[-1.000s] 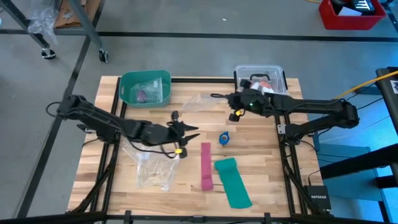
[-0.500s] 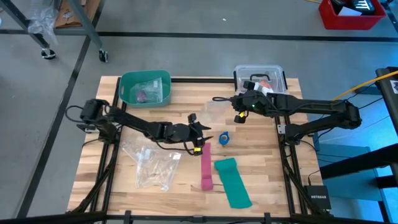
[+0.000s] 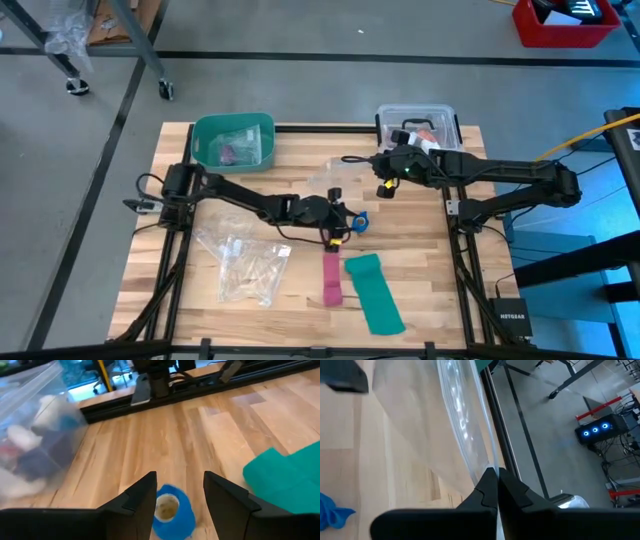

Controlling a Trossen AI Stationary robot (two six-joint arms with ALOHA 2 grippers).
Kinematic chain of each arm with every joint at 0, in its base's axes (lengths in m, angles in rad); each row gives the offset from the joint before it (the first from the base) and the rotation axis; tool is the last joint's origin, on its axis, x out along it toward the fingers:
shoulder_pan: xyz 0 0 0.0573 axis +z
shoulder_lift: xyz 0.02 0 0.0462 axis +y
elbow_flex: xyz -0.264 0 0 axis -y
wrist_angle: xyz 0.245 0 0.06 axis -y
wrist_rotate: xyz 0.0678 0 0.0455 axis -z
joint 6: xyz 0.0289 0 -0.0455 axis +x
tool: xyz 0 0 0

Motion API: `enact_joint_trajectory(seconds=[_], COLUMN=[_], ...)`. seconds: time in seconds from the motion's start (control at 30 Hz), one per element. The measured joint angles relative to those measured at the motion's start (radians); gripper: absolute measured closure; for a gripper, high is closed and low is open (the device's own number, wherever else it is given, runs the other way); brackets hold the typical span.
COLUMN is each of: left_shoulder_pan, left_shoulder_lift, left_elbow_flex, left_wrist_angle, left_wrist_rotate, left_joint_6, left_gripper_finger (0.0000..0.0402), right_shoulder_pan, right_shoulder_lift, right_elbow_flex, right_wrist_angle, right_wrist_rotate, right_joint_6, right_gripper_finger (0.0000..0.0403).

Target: Roll bandage

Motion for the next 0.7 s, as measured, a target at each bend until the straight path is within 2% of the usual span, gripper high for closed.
enact_joint_trajectory(seconds=[0.2,0.3,0.57,0.7], left_shoulder_pan=[0.016,0.024,0.028,0.031], left_shoulder_lift=[0.029,0.029,0.03,0.03], left_elbow_flex=[0.071,0.074,0.074,0.074], left_wrist_angle=[-0.14,-0.194,-0.202,-0.199], left_wrist_rotate=[0.085,0.092,0.127,0.178], left_joint_6=[0.01,0.011,0.101,0.11], left_gripper_finger=[0.0247,0.0247,0.0247,0.0247], right_shoulder_pan=[0.0,0.0,0.0,0.0], right_shoulder_lift=[0.0,0.0,0.0,0.0], right_elbow_flex=[0.0,0.0,0.0,0.0], right_wrist_angle=[0.0,0.0,0.009,0.012], right_wrist_rotate=[-0.019,-0.019,-0.019,-0.019], right_joint_6=[0.0,0.0,0.0,0.0], right_gripper_finger=[0.0402,0.0402,0.0402,0.0402])
